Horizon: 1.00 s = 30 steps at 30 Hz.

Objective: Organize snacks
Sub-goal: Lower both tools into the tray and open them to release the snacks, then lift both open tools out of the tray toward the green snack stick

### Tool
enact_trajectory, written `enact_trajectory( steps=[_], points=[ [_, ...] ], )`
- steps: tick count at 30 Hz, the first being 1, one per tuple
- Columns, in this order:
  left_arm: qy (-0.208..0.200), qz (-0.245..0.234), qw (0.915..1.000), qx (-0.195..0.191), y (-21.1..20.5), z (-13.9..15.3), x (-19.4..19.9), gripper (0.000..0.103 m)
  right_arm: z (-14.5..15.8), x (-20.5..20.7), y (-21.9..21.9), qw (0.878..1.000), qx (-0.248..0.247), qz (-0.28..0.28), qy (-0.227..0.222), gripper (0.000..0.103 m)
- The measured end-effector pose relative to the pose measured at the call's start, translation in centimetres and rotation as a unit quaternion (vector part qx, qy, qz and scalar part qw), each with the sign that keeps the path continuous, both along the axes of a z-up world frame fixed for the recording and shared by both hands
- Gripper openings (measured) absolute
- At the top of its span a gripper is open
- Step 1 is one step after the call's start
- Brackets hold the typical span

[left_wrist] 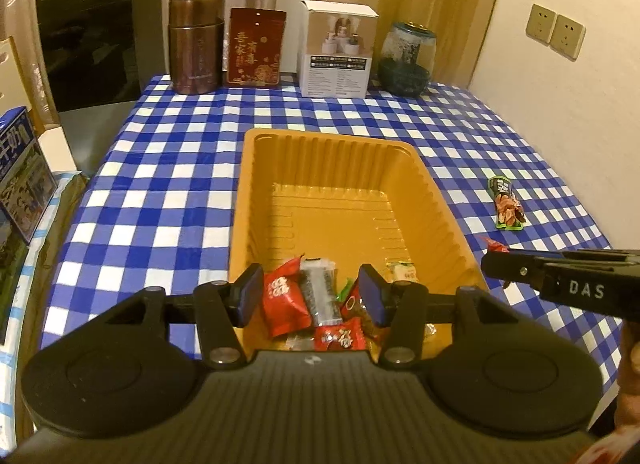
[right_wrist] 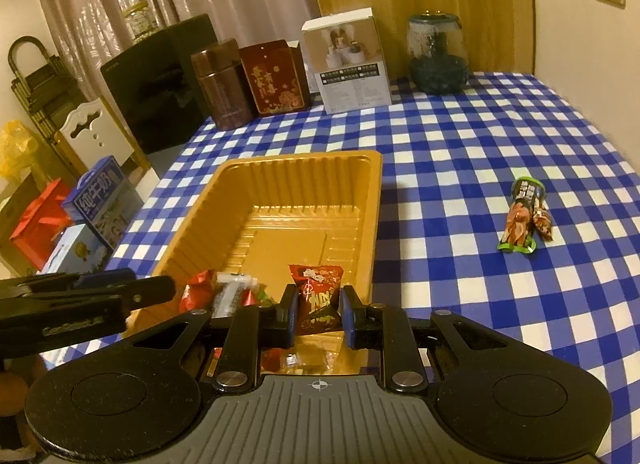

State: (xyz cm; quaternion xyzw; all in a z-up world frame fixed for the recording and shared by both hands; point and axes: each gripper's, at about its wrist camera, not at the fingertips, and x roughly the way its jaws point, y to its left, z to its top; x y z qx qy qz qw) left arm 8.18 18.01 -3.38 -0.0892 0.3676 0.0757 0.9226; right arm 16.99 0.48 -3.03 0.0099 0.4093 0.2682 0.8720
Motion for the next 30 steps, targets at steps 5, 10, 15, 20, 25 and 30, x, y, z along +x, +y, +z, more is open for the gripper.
enact_trajectory(
  steps=[5,10,15,20,25,30],
  points=[
    [-0.002,0.012,0.9999,-0.011,0.5,0.2,-1.0,0.048,0.0,0.0,0.6,1.0,0.007,0.01,0.0,0.023],
    [-0.002,0.014,0.9998,-0.015,0.8,0.2,-1.4,0.048,0.1,0.2,1.4,1.0,0.015,0.017,-0.001,0.023],
    [-0.002,0.018,0.9997,-0.017,1.0,0.2,-1.6,0.048,0.2,0.5,1.0,0.999,0.032,0.009,-0.001,0.052],
    [-0.003,0.019,0.9996,-0.02,0.8,0.1,-2.0,0.048,0.1,0.2,-0.8,0.999,0.029,-0.015,0.006,0.052],
    [-0.004,0.013,0.9996,-0.023,-0.1,0.3,-2.3,0.049,0.0,-0.7,-3.1,0.999,0.023,-0.044,0.015,0.052],
    [-0.007,0.004,0.9997,-0.024,-1.3,0.9,-2.6,0.05,0.7,-1.9,-5.1,0.998,0.02,-0.065,0.018,0.052]
  ],
)
